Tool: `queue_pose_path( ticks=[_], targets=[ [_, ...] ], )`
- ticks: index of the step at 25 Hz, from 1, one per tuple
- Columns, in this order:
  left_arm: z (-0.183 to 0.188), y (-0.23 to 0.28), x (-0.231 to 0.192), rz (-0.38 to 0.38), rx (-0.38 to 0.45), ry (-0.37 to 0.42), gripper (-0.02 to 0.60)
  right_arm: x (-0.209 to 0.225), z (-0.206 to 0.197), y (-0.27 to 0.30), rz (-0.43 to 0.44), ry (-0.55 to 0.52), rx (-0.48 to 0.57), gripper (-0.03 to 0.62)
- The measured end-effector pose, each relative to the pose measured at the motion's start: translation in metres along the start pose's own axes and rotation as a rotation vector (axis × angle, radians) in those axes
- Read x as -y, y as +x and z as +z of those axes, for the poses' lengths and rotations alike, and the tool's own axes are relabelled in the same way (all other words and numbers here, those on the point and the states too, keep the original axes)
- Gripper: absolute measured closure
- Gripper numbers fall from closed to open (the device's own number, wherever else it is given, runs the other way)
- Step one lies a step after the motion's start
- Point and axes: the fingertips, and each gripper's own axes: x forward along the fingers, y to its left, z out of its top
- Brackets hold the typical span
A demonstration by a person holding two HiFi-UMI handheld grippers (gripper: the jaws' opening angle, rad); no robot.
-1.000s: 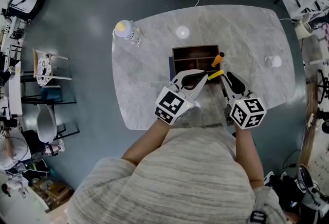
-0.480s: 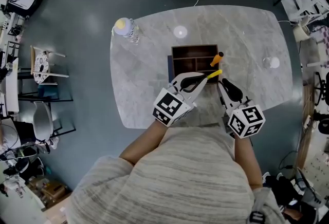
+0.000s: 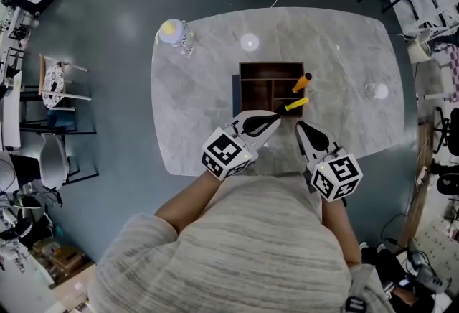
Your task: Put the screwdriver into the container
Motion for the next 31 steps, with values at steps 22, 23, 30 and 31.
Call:
queue_pose_path(
  ticks=[22, 23, 30, 31],
  targets=[
    [-0.025, -0.019, 0.008, -0.036, 0.030, -0.130, 0.564, -0.036, -0.016, 0.004, 0.094, -0.097, -0.074, 0.583],
    [-0.023, -0.019, 0.007, -0.034, 0.035, -0.131, 0.563, -0.037, -0.016, 0.004, 0.096, -0.102, -0.077, 0.583],
    [-0.021, -0.018, 0.007, -0.041, 0.048, -0.126, 0.563, -0.036, -0.017, 0.005, 0.101, -0.130, -0.086, 0.583],
    [-0.021, -0.017, 0.008, -0.042, 0.050, -0.126, 0.563, -0.036, -0.017, 0.005, 0.101, -0.133, -0.087, 0.583]
  ],
)
